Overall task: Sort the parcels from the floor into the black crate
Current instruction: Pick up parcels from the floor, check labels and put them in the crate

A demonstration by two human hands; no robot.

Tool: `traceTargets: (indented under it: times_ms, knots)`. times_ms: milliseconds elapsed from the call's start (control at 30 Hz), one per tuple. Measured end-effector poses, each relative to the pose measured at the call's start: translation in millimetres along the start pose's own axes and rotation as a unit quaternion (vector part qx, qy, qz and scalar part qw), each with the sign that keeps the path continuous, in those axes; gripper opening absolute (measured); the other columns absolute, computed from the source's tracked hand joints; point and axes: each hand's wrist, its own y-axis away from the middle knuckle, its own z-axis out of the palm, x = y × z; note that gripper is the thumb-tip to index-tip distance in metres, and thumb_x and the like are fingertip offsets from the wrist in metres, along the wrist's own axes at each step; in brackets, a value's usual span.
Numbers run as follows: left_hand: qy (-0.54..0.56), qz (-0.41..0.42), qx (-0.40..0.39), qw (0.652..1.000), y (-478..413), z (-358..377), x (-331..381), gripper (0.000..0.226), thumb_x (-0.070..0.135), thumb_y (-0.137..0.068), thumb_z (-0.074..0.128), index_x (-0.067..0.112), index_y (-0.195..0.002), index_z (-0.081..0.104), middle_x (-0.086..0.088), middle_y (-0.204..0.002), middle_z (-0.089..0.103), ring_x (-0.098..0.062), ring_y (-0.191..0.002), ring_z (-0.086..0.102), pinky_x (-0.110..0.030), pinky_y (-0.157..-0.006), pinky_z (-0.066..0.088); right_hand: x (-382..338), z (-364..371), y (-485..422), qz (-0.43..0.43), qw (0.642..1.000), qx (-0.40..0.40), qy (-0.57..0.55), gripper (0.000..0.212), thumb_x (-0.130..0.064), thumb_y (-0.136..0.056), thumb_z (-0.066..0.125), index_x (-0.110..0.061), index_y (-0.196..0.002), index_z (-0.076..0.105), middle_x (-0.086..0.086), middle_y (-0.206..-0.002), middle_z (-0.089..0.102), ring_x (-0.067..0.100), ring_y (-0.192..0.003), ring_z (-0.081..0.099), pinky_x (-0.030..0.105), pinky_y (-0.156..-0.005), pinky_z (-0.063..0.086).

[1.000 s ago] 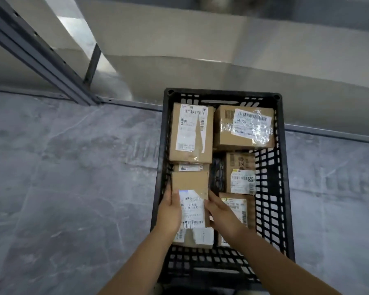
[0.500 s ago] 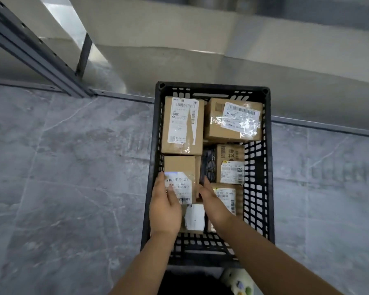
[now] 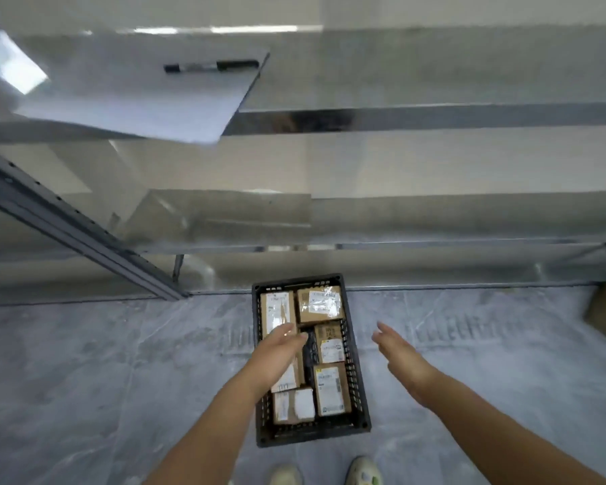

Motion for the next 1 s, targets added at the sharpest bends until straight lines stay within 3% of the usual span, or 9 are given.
traceTargets:
  times_ms: [67,200,300,367,467,600,733,867,1000]
  knots:
    - [-0.04,0.037,0.0,0.998,35.3,0.4,50.4,0.055,0.046,-0.092,0.048,0.027,-0.143,0.036,0.0,-0.147,0.039,-0.021,-0.131,0.041,-0.033,-0.102,0.033,-32.3,-23.6,42.9,-0.021,1.0,0.012,-0.017,0.054,-0.038,-0.098,0.039,-0.033,-0.148,0.022,-0.002,-0.156,0.025,0.017,-0.143,0.025,0.037,-0.114,0.021]
    - [-0.073,0.124,-0.024,0.989,91.4,18.6,139.6,0.056,0.045,-0.092,0.049,0.023,-0.142,0.037,0.001,-0.143,0.043,-0.018,-0.126,0.046,-0.026,-0.089,0.034,-79.0,-63.9,120.8,-0.082,0.995,0.048,-0.04,0.054,-0.04,-0.097,0.039,-0.031,-0.148,0.023,-0.003,-0.155,0.028,0.016,-0.141,0.028,0.033,-0.109,0.025]
    - [-0.061,0.199,-0.037,0.977,117.4,41.9,208.1,0.052,0.036,-0.093,0.053,0.015,-0.139,0.04,-0.005,-0.141,0.047,-0.021,-0.12,0.051,-0.026,-0.09,0.037,-110.9,-96.3,167.9,-0.137,0.983,0.081,-0.09,0.054,-0.04,-0.099,0.036,-0.028,-0.149,0.021,-0.001,-0.145,0.038,0.016,-0.135,0.035,0.032,-0.103,0.026]
    - [-0.076,0.247,-0.053,0.965,133.1,61.1,247.9,0.05,0.034,-0.093,0.053,0.014,-0.138,0.042,-0.006,-0.14,0.048,-0.023,-0.119,0.053,-0.027,-0.097,0.039,-123.5,-118.0,199.6,-0.176,0.97,0.105,-0.132,0.053,-0.04,-0.098,0.037,-0.028,-0.148,0.022,0.0,-0.142,0.043,0.015,-0.134,0.037,0.035,-0.107,0.023]
    - [-0.098,0.292,-0.088,0.947,155.7,91.9,293.4,0.048,0.036,-0.093,0.051,0.019,-0.137,0.043,-0.002,-0.137,0.051,-0.018,-0.108,0.056,-0.026,-0.084,0.038,-127.4,-154.1,249.8,-0.212,0.95,0.164,-0.162,0.055,-0.044,-0.097,0.038,-0.029,-0.148,0.022,-0.002,-0.149,0.038,0.017,-0.139,0.032,0.043,-0.113,0.022]
    - [-0.109,0.332,-0.154,0.924,175.9,143.8,328.9,0.044,0.038,-0.092,0.052,0.022,-0.133,0.047,0.0,-0.132,0.055,-0.014,-0.099,0.058,-0.029,-0.087,0.033,-101.8,-212.1,311.6,-0.235,0.921,0.249,-0.185,0.056,-0.044,-0.096,0.042,-0.03,-0.147,0.025,-0.002,-0.147,0.041,0.018,-0.136,0.036,0.04,-0.108,0.028]
    - [-0.117,0.354,-0.195,0.907,198.2,212.7,343.3,0.044,0.034,-0.091,0.056,0.021,-0.133,0.048,0.001,-0.124,0.059,-0.014,-0.1,0.059,-0.03,-0.087,0.036,-50.7,-264.9,365.9,-0.247,0.88,0.35,-0.204,0.055,-0.037,-0.093,0.052,-0.028,-0.144,0.033,0.0,-0.144,0.044,0.015,-0.12,0.048,0.033,-0.095,0.038]
    - [-0.136,0.367,-0.239,0.888,226.7,290.2,344.6,0.045,0.026,-0.09,0.059,0.019,-0.134,0.048,-0.001,-0.12,0.058,-0.016,-0.104,0.056,-0.026,-0.083,0.037,12.3,-316.5,400.8,-0.236,0.846,0.414,-0.239,0.054,-0.029,-0.093,0.055,-0.021,-0.143,0.036,0.006,-0.145,0.042,0.02,-0.123,0.049,0.04,-0.104,0.041]
    - [-0.171,0.384,-0.253,0.871,247.5,373.8,355.2,0.046,0.024,-0.09,0.06,0.015,-0.133,0.048,-0.003,-0.126,0.055,-0.016,-0.105,0.055,-0.021,-0.072,0.039,62.4,-380.0,427.2,-0.223,0.831,0.434,-0.267,0.051,-0.023,-0.095,0.053,-0.017,-0.142,0.036,0.009,-0.139,0.046,0.021,-0.112,0.053,0.041,-0.103,0.04]
